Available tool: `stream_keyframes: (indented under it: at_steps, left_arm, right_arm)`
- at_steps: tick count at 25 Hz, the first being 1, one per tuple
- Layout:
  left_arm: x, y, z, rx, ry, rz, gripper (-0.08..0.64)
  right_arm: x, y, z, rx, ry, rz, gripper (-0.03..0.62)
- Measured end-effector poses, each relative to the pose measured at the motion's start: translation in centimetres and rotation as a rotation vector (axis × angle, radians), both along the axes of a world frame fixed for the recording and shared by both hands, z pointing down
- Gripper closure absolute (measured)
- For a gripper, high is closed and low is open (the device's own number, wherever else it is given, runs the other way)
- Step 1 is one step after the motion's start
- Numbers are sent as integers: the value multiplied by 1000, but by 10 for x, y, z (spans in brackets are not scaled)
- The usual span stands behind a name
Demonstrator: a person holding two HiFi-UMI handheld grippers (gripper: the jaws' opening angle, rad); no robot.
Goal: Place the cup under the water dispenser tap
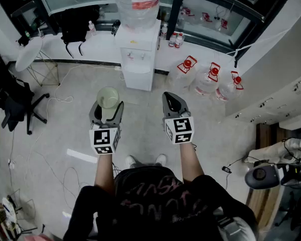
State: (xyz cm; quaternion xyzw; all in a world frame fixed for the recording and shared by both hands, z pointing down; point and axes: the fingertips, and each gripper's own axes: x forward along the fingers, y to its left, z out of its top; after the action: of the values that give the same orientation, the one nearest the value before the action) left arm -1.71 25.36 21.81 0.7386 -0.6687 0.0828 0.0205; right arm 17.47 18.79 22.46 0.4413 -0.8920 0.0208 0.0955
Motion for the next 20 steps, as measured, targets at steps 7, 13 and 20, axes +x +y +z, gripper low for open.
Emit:
stream_keyframes:
  at_steps: [7,13,20]
  left_arm:
    - [-8,2,3,-3,-8,4,222]
    - [-15,0,-2,16,7,15,222]
    - [-25,1,0,21,14,56,222]
  right_arm:
    - [-9,3,2,10,14,-7,578]
    - [-16,4,1,19,20,0,578]
    - [-30,10,1,31,52,22,577]
